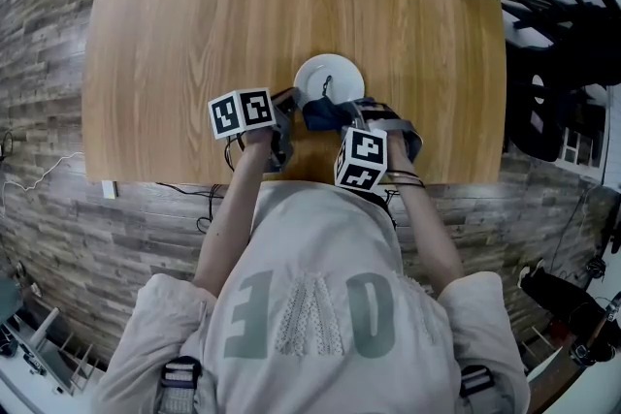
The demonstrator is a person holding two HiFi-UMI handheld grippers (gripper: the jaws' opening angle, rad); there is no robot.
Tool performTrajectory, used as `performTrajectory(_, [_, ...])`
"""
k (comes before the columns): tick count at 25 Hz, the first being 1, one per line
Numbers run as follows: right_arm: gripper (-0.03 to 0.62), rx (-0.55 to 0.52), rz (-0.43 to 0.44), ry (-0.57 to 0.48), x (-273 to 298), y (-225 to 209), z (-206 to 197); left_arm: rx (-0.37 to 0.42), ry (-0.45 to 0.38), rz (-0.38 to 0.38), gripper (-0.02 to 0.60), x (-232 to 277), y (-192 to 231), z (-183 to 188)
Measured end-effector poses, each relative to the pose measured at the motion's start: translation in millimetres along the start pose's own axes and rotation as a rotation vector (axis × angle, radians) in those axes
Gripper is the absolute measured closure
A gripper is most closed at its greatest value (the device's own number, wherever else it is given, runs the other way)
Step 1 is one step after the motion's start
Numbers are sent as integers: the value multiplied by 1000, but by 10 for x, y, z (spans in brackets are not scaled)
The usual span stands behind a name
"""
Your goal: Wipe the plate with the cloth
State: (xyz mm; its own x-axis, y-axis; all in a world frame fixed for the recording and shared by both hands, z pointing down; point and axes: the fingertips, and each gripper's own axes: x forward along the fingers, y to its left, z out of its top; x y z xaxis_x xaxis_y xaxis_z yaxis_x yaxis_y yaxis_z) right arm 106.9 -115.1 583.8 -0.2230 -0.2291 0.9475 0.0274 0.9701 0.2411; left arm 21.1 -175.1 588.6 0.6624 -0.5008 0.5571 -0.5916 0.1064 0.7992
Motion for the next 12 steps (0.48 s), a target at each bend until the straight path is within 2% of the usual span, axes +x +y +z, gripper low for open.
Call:
performTrajectory(4, [542,22,61,-43,-96,203,113,-6,-7,-2,554,-10,2,16])
performTrajectory(6, [541,45,52,-65,-123,157,141,-7,-6,-5,554,-6,0,18])
performTrajectory(10, [541,142,-88,-75,-141,-395,79,-8,-7,-7,554,12,2,31])
performTrajectory(12, [541,147,-163,-51,-86,-730,20,-10,-7,-8,554,19,13,30])
